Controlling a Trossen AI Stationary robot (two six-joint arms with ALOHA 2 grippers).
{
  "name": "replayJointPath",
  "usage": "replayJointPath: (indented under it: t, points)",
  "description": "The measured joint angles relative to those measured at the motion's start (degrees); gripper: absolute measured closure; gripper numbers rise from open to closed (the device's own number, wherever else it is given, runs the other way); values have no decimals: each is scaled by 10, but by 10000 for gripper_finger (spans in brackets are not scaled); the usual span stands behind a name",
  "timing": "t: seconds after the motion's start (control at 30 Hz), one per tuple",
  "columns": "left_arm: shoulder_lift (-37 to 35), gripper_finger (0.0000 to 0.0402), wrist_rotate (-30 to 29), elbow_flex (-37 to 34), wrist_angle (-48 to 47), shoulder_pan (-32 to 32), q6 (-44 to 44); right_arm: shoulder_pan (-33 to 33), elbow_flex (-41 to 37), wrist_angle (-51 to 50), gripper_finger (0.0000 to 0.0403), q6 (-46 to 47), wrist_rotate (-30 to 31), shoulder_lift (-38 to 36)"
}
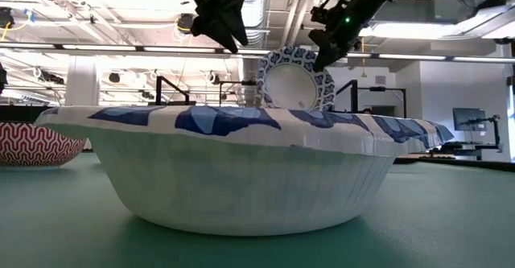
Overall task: Place and stack bowls onto a shelf
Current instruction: Stack the right white patterned bowl on top of the other white patterned bowl on the shelf
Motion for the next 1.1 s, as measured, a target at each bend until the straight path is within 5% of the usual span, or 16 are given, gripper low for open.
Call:
replayJointPath:
  t: [0.7,1.1]
  points:
    - [0,198,-2,0,2,-1,-7,-20,0,-46,338,88,-57,-3]
    - [0,198,-13,0,2,-1,1,-30,0,-48,224,112,-63,-3]
